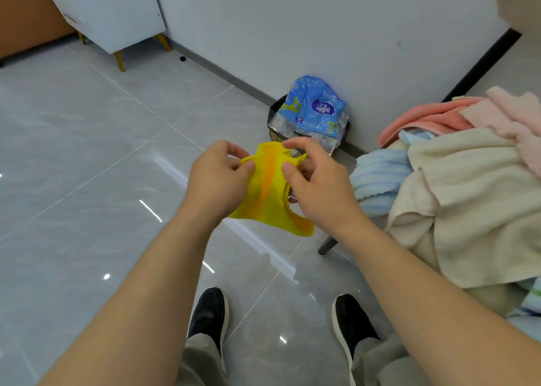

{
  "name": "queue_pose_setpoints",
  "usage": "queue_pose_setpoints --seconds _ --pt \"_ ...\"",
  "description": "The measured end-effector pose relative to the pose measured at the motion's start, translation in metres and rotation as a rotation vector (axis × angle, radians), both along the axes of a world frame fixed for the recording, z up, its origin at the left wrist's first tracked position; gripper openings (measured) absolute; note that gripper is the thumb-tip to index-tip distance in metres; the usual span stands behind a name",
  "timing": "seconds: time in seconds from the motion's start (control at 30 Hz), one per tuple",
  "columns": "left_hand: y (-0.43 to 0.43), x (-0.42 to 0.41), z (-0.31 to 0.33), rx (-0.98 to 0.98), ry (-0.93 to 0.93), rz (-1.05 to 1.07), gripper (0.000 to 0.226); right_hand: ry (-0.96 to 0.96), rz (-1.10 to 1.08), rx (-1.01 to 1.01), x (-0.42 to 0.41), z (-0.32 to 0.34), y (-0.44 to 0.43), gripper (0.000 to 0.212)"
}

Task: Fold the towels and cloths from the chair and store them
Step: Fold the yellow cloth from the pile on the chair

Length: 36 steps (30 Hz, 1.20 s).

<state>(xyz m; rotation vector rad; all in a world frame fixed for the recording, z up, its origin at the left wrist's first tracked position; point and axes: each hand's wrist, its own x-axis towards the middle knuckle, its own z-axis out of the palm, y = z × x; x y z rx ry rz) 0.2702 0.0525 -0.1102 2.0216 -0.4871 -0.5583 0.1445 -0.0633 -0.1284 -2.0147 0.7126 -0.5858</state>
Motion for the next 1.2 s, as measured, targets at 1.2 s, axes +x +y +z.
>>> queue_pose_setpoints --seconds 1.2 --pt "-0.006 -0.016 0.008 -0.129 -0.030 -0.229 0.016 -0.028 -0.037 -0.079 0.002 -0.003 -0.009 0.019"
